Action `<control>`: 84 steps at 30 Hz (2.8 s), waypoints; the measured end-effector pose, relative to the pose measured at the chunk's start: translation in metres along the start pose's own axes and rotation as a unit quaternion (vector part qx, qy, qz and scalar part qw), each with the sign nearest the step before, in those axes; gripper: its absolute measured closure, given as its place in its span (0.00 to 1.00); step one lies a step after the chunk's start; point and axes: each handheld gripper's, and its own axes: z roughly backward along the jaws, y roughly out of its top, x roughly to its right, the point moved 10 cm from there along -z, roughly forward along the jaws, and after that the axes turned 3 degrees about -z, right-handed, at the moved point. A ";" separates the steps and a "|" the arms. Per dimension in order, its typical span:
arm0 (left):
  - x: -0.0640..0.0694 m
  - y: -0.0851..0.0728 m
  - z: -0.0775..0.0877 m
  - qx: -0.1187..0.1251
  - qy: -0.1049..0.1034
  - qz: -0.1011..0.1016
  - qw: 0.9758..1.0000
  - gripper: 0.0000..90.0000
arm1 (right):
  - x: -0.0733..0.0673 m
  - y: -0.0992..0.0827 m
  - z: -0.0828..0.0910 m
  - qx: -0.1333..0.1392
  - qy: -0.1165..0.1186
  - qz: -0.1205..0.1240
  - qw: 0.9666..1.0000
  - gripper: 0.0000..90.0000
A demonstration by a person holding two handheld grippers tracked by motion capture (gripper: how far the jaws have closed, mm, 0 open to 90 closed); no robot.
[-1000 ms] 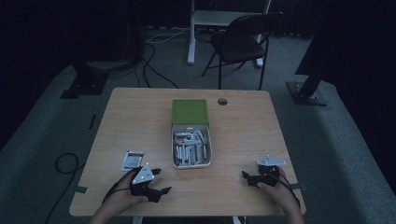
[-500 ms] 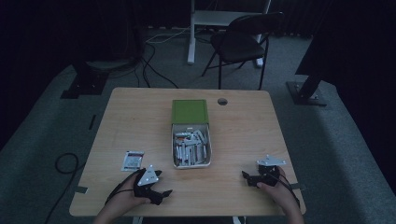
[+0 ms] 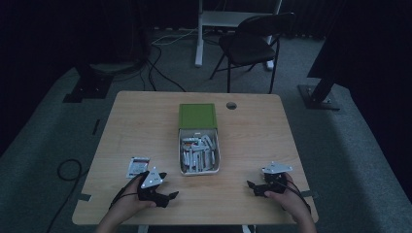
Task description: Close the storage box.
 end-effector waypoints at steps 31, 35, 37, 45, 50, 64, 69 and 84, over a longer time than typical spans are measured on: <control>-0.026 0.031 0.001 0.074 0.057 0.036 0.995 0.17 | -0.058 0.042 -0.011 0.080 0.095 0.014 0.992 0.15; -0.029 0.038 0.002 0.088 0.064 0.037 0.993 0.17 | -0.062 0.050 -0.008 0.097 0.106 0.011 0.990 0.15; -0.029 0.042 0.003 0.099 0.065 0.036 0.992 0.17 | -0.063 0.054 -0.007 0.106 0.108 0.003 0.988 0.15; -0.032 0.053 0.005 0.116 0.077 0.030 0.990 0.17 | -0.065 0.066 -0.006 0.130 0.114 0.004 0.985 0.15; -0.034 0.057 0.003 0.123 0.084 0.032 0.988 0.17 | -0.066 0.076 -0.007 0.142 0.113 0.005 0.983 0.15; -0.038 0.060 -0.006 0.127 0.089 0.033 0.987 0.17 | -0.072 0.101 -0.019 0.162 0.124 0.010 0.979 0.15; -0.042 0.062 -0.007 0.134 0.092 0.038 0.986 0.17 | -0.071 0.106 -0.023 0.163 0.122 0.015 0.979 0.16; -0.050 0.064 -0.009 0.135 0.103 0.041 0.985 0.17 | -0.062 0.108 -0.033 0.163 0.114 0.014 0.980 0.16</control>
